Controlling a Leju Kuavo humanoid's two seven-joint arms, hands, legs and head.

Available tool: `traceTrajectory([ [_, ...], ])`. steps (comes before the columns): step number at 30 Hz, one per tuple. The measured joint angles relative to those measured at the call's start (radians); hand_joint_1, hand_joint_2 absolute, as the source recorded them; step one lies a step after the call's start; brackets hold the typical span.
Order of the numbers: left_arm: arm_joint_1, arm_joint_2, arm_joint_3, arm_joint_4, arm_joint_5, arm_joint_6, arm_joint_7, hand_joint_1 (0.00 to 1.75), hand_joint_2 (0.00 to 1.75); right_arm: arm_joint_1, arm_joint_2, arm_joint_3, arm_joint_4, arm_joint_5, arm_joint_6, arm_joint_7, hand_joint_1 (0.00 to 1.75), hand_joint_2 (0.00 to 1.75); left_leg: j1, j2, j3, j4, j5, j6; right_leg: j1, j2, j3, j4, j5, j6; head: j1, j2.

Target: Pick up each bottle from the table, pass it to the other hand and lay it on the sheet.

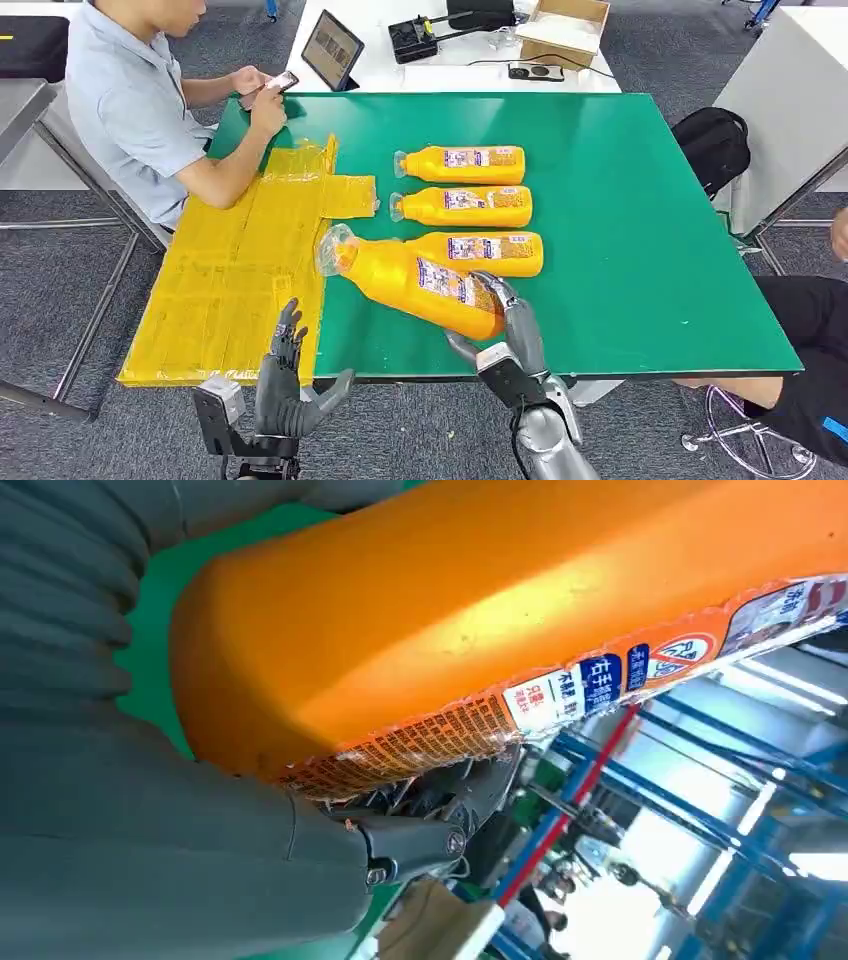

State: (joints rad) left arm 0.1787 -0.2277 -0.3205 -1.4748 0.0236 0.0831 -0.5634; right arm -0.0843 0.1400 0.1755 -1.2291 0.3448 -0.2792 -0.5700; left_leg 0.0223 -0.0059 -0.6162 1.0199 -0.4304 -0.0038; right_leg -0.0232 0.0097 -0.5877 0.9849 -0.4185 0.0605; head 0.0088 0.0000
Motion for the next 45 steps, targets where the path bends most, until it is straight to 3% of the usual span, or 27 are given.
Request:
traceTrajectory([
  [4, -0.017, 0.011, -0.052, 0.012, -0.012, 0.0, 0.025, 0.0, 1.75, -0.003, 0.035, 0.006, -0.005, -0.013, -0.031, -0.06, 1.75, 1.75, 0.0, 0.0, 0.0, 0.0, 0.0, 0.0, 0.0, 0.0, 0.0, 0.0, 0.0, 0.0, 0.0, 0.0],
  [12, -0.085, 0.007, -0.112, 0.023, 0.042, -0.113, 0.06, 0.0, 1.75, -0.064, 0.085, 0.113, 0.096, 0.05, -0.031, -0.048, 1.75, 1.75, 0.0, 0.0, 0.0, 0.0, 0.001, 0.0, 0.0, 0.0, 0.0, 0.0, 0.0, 0.0, 0.0, 0.0],
  [21, -0.093, 0.006, -0.084, -0.005, 0.192, -0.171, 0.072, 0.0, 1.75, -0.064, 0.144, 0.29, 0.269, 0.059, -0.027, -0.093, 1.75, 1.75, 0.001, 0.001, -0.003, 0.0, 0.0, 0.0, 0.0, 0.0, -0.004, 0.0, 0.0, 0.0, 0.0, 0.0],
  [33, -0.072, 0.006, -0.058, -0.034, 0.227, -0.14, 0.066, 0.0, 1.75, -0.101, 0.153, 0.351, 0.333, 0.047, -0.023, -0.094, 1.75, 1.75, 0.0, 0.001, -0.003, 0.0, 0.001, 0.0, 0.0, 0.001, -0.004, 0.0, 0.0, 0.0, 0.0, 0.0],
  [34, -0.072, 0.006, -0.058, -0.034, 0.228, -0.14, 0.066, 0.09, 1.75, -0.102, 0.153, 0.353, 0.335, 0.047, -0.023, -0.094, 1.75, 1.75, 0.0, 0.001, -0.003, 0.0, 0.001, 0.0, 0.0, 0.001, -0.004, 0.0, 0.0, 0.0, 0.0, 0.0],
  [35, -0.072, 0.006, -0.058, -0.035, 0.228, -0.137, 0.064, 1.75, 1.75, -0.104, 0.153, 0.354, 0.337, 0.047, -0.023, -0.094, 1.75, 1.75, 0.0, 0.001, -0.003, 0.0, 0.001, 0.0, 0.0, 0.001, -0.004, 0.0, 0.0, 0.0, 0.0, 0.0],
  [36, -0.071, 0.006, -0.058, -0.035, 0.227, -0.129, 0.056, 1.75, 1.75, -0.105, 0.153, 0.357, 0.339, 0.045, -0.021, -0.094, 1.71, 1.75, 0.0, 0.001, -0.003, 0.0, 0.001, 0.0, 0.0, 0.001, -0.004, 0.0, 0.0, 0.0, 0.0, 0.0],
  [37, -0.07, 0.006, -0.058, -0.036, 0.223, -0.118, 0.047, 1.75, 1.75, -0.106, 0.153, 0.359, 0.341, 0.043, -0.018, -0.093, 0.03, 1.75, 0.0, 0.001, -0.003, 0.0, 0.001, 0.0, 0.0, 0.001, -0.004, 0.0, 0.0, 0.0, 0.0, 0.0],
  [38, -0.069, 0.006, -0.058, -0.038, 0.216, -0.108, 0.037, 1.75, 1.75, -0.108, 0.153, 0.363, 0.344, 0.042, -0.017, -0.092, 0.0, 1.75, 0.0, 0.001, -0.003, 0.0, 0.001, 0.0, 0.0, 0.001, -0.005, 0.0, 0.0, 0.0, 0.0, 0.0],
  [39, -0.069, 0.006, -0.058, -0.04, 0.209, -0.098, 0.027, 1.75, 1.75, -0.109, 0.153, 0.367, 0.347, 0.042, -0.014, -0.092, 0.0, 0.0, 0.0, 0.002, -0.003, 0.0, 0.001, 0.0, 0.0, 0.001, -0.005, 0.0, 0.0, 0.0, 0.0, 0.0],
  [45, -0.072, 0.006, -0.045, -0.067, 0.242, -0.108, 0.029, 1.75, 1.75, -0.08, 0.141, 0.39, 0.353, 0.048, -0.01, -0.089, 0.0, 0.0, 0.0, 0.001, -0.003, 0.0, 0.001, 0.0, 0.0, 0.001, -0.004, 0.0, 0.0, 0.0, 0.0, 0.0],
])
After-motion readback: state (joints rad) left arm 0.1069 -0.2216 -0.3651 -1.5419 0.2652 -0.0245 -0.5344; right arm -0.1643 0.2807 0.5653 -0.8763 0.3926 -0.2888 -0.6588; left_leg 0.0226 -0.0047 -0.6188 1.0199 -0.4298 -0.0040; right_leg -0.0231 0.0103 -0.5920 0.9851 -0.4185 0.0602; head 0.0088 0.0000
